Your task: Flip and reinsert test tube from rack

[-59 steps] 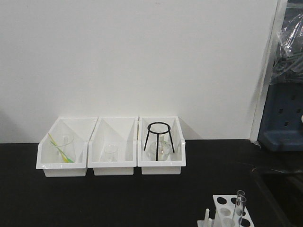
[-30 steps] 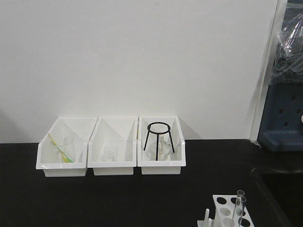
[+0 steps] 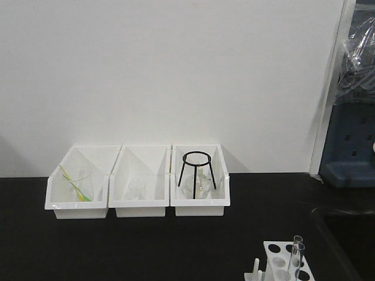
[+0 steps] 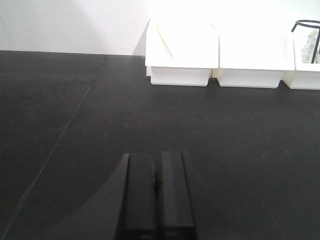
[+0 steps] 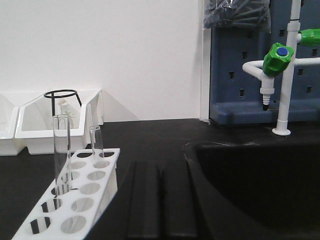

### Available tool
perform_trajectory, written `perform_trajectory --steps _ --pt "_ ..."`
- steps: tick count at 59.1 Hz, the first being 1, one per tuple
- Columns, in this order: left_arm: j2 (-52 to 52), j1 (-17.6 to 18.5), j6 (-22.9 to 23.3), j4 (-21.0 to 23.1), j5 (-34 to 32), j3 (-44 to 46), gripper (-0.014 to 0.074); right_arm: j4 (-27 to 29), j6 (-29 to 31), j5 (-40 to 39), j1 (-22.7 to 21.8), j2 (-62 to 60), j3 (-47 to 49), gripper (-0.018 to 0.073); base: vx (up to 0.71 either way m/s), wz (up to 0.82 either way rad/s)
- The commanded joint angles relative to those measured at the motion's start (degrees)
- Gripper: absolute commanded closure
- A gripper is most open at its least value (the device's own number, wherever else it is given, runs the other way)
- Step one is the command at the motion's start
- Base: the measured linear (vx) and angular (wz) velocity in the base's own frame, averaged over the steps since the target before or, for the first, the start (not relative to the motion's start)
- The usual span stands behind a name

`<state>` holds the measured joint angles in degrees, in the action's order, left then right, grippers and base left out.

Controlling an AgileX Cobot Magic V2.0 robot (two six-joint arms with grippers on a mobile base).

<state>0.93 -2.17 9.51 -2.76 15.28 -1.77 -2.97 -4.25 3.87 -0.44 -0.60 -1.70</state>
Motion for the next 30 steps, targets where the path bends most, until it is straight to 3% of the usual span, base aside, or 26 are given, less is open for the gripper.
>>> perform_trajectory --steps 1,30 --pt "0.6 0.2 0.0 0.3 -4.8 -0.1 0.0603 -0.7 0.6 -4.4 -0.1 -0.6 -0.1 0.0571 0.00 0.00" --pt "0.6 0.2 0.0 0.3 -4.8 -0.1 0.0603 -0.7 0.6 -4.4 -0.1 -0.6 -0.1 0.0571 0.00 0.00"
